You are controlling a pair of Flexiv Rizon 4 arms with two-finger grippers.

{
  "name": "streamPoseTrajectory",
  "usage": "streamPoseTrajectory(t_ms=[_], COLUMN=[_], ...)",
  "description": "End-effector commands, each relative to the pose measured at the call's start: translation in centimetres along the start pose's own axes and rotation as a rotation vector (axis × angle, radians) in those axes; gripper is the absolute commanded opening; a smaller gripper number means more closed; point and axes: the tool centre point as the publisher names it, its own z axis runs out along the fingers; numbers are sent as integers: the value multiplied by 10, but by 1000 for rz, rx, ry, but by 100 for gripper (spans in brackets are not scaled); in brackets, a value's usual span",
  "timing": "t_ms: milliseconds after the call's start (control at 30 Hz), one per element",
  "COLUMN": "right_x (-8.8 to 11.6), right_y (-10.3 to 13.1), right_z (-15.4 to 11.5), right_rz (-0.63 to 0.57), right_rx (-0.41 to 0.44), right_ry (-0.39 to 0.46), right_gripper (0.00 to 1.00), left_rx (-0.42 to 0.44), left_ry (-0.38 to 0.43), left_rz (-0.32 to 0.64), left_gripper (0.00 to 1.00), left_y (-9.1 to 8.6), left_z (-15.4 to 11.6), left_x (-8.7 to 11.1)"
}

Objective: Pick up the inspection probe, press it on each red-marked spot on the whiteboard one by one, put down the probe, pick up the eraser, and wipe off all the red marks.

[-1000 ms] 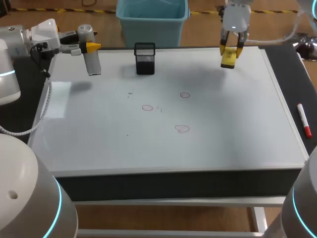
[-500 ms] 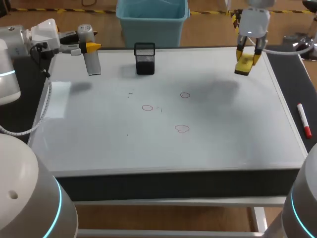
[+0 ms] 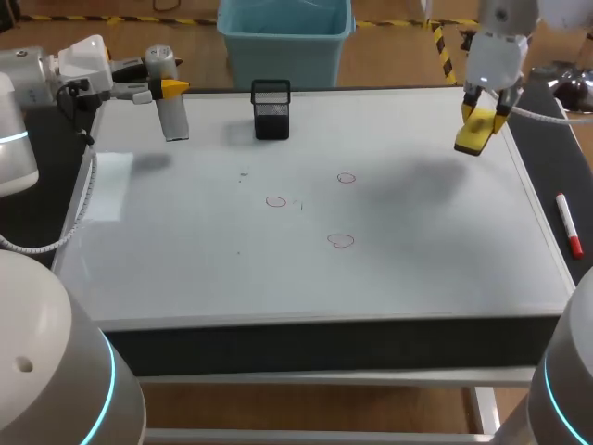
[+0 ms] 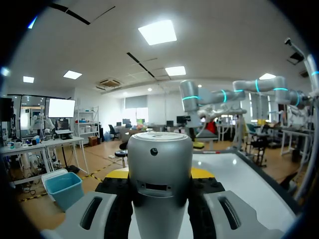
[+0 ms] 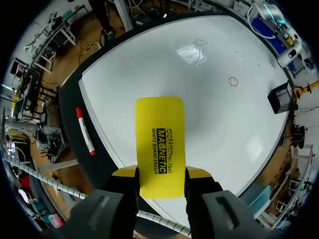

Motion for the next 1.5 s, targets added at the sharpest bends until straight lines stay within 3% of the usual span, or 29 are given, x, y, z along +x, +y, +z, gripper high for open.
streamPoseTrajectory(t_ms=[33,533,1433,1500], right_x=[9,15,14,14], right_y=[4,4,4,4], right_z=[3,15,15,15], right_rz=[5,20,21,21], right_rx=[294,242,233,233], right_ry=[-6,-37,-55,-55], right_gripper=[0,0,0,0], left_rx=[1,1,1,-8], left_ry=[0,0,0,21], left_rz=[1,1,1,3], left_gripper=[0,0,0,0], left_y=[0,0,0,-5], left_z=[0,0,0,11], left_x=[0,0,0,9])
